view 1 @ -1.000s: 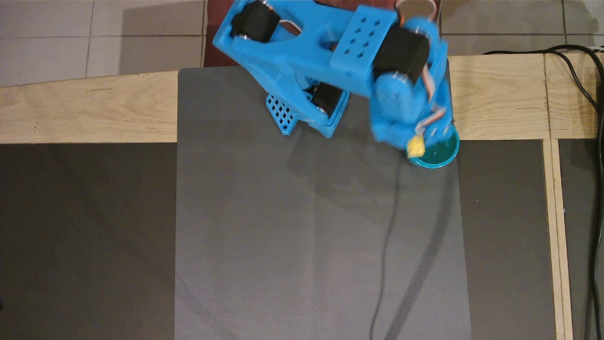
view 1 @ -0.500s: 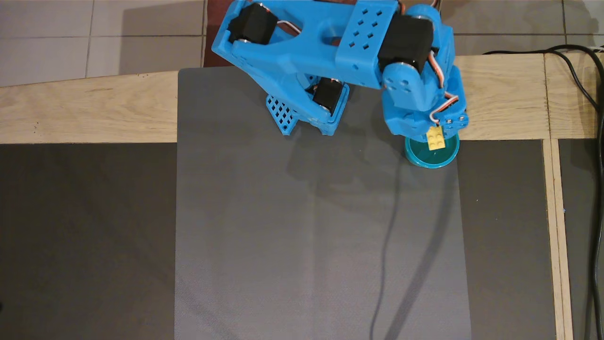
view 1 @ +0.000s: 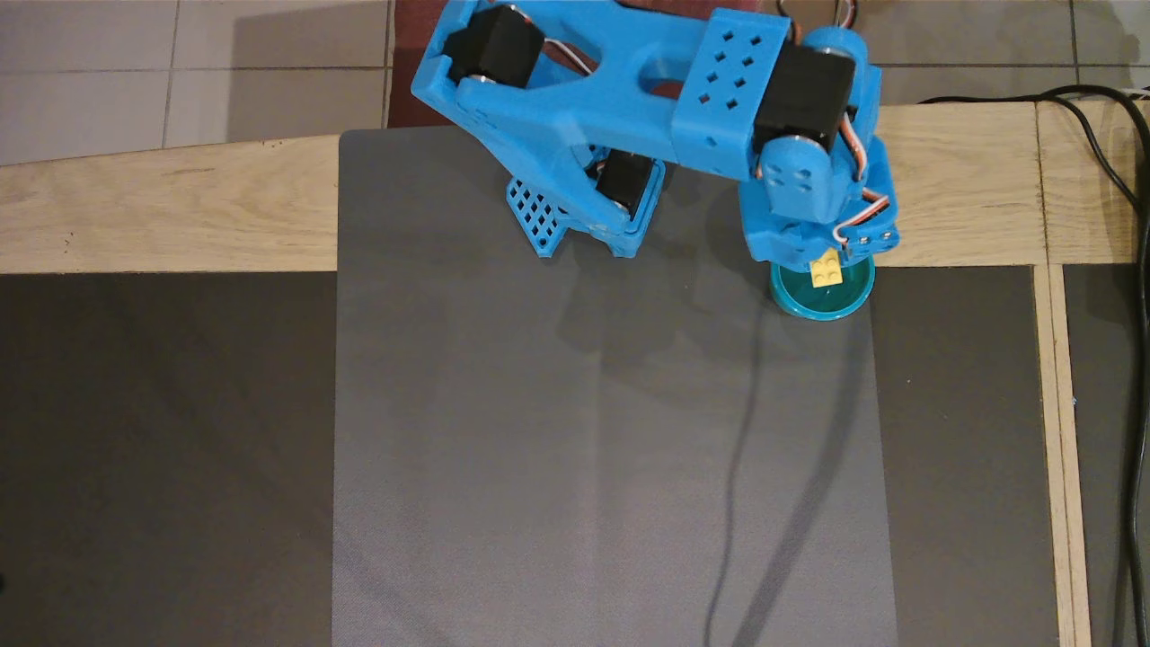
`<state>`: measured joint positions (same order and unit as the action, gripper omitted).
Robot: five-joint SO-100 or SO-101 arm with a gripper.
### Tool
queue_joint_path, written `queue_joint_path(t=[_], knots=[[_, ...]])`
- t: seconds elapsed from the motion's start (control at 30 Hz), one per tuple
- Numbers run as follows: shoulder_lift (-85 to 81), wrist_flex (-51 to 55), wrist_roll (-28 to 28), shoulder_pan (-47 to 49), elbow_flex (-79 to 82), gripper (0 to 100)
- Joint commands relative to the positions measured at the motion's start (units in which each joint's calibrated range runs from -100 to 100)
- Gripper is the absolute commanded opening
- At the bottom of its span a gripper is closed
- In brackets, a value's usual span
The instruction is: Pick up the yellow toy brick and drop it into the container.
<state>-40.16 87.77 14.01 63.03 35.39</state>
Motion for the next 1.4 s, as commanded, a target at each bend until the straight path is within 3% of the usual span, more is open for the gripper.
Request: queue_joint_path(t=[0.0, 0.27, 0.47, 1.1, 1.37], knots=[[0.20, -0.56, -0.16, 0.61, -1.72, 6], [0.20, -2.16, -1.15, 0.68, -1.72, 6], [0.36, -2.25, -1.62, 5.95, -1.63, 6], [0.36, -2.87, -1.83, 5.33, -1.54, 6], [0.36, -2.96, -1.83, 5.33, -1.54, 15]])
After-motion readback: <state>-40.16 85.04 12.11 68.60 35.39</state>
